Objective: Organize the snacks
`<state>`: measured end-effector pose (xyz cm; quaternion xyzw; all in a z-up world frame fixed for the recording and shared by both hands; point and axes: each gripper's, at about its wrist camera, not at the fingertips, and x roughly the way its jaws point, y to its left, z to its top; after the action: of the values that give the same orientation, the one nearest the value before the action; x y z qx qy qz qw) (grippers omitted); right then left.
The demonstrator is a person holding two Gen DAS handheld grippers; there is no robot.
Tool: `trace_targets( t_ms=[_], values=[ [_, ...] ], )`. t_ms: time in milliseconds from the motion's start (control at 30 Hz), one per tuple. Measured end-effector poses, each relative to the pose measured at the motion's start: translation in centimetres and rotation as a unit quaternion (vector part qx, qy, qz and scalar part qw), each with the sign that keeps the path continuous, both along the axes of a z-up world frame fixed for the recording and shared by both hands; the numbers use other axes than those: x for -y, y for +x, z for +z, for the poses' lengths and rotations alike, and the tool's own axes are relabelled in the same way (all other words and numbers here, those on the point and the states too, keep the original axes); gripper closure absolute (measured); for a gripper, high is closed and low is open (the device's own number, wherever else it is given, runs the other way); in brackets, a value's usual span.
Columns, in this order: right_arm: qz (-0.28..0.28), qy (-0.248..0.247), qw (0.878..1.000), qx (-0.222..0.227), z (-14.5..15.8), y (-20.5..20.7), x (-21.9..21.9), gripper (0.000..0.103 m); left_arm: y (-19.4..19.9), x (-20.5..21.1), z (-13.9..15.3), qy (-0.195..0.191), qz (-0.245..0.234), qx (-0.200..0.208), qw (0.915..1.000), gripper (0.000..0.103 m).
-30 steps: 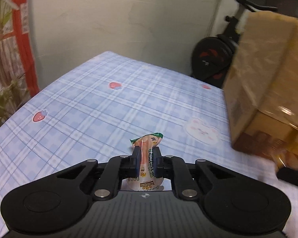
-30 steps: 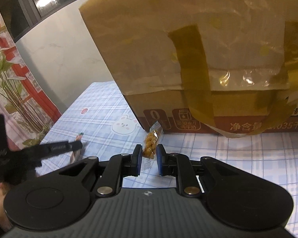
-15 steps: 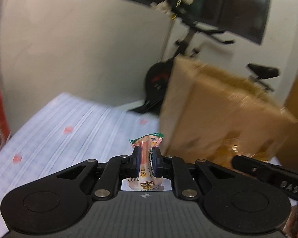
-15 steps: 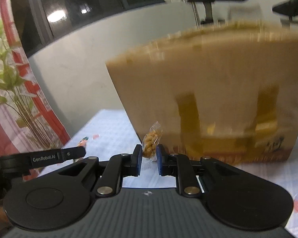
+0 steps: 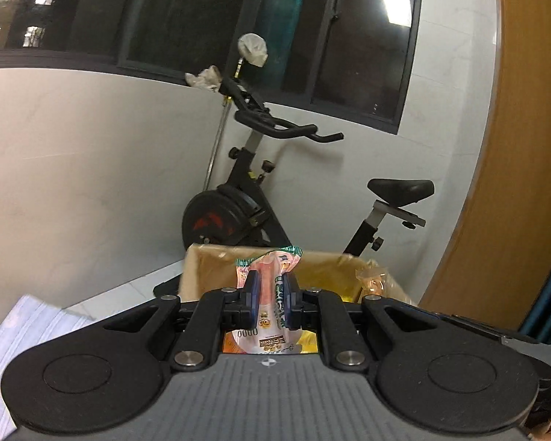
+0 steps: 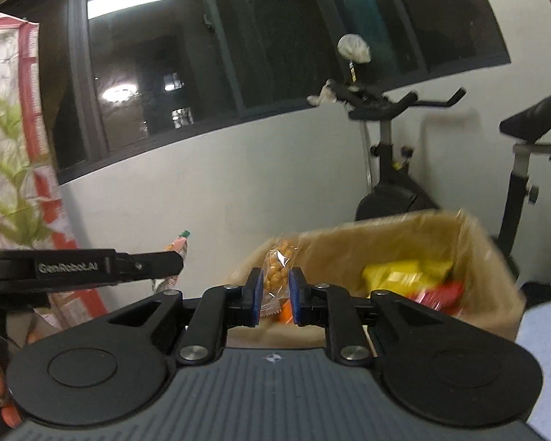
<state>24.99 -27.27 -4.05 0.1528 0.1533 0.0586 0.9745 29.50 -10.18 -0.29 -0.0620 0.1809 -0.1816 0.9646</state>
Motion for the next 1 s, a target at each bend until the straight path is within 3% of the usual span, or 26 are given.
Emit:
trace_targets(
  t_ms=[200,300,367,433,467,500,567,700,800,1000],
  values=[
    [-0.026,-0.007,0.999,-0.042,-0.5,3.9,3.9,0.086,3.8,2.3,-1.2,0.020,-0.009,-0.032,0.9993,0.089],
    [-0.026,-0.013,0.997,-0.070,-1.6,5.1,5.1,0.086,5.6,3.2,-2.4,0.040,-0.001,-0.039,0.9984,0.083],
    [-0.019,-0.019,0.995,-0.092,-2.3,5.9,5.6,0.086,6.3,2.9,-2.8,0.049,0.001,-0.042,0.9979,0.067],
    [-0.014,-0.025,0.994,-0.103,-2.8,6.2,5.8,0.083,6.2,2.9,-3.0,0.061,0.005,-0.032,0.9976,0.041],
    [-0.016,-0.030,0.994,-0.106,-2.7,6.3,5.9,0.081,5.9,2.4,-2.9,0.067,0.007,-0.028,0.9973,0.035],
    [-0.019,-0.034,0.993,-0.107,-2.6,6.3,6.0,0.073,6.0,2.3,-2.7,0.071,0.008,-0.026,0.9971,0.027],
    [-0.023,-0.035,0.994,-0.102,-2.1,6.0,6.3,0.061,5.8,1.9,-2.1,0.076,0.010,-0.030,0.9966,0.020],
    [-0.026,-0.027,0.995,-0.092,-0.7,4.9,6.3,0.042,4.2,0.8,-0.7,0.072,-0.002,-0.031,0.9969,0.014],
    [-0.024,-0.014,0.996,-0.085,0.8,3.9,6.3,0.015,2.5,0.4,0.4,0.072,0.020,-0.030,0.9968,0.009],
    [-0.024,-0.020,0.998,-0.063,4.3,0.3,4.3,0.000,-2.4,-1.6,2.4,0.046,0.035,-0.022,0.9981,0.009]
  ],
)
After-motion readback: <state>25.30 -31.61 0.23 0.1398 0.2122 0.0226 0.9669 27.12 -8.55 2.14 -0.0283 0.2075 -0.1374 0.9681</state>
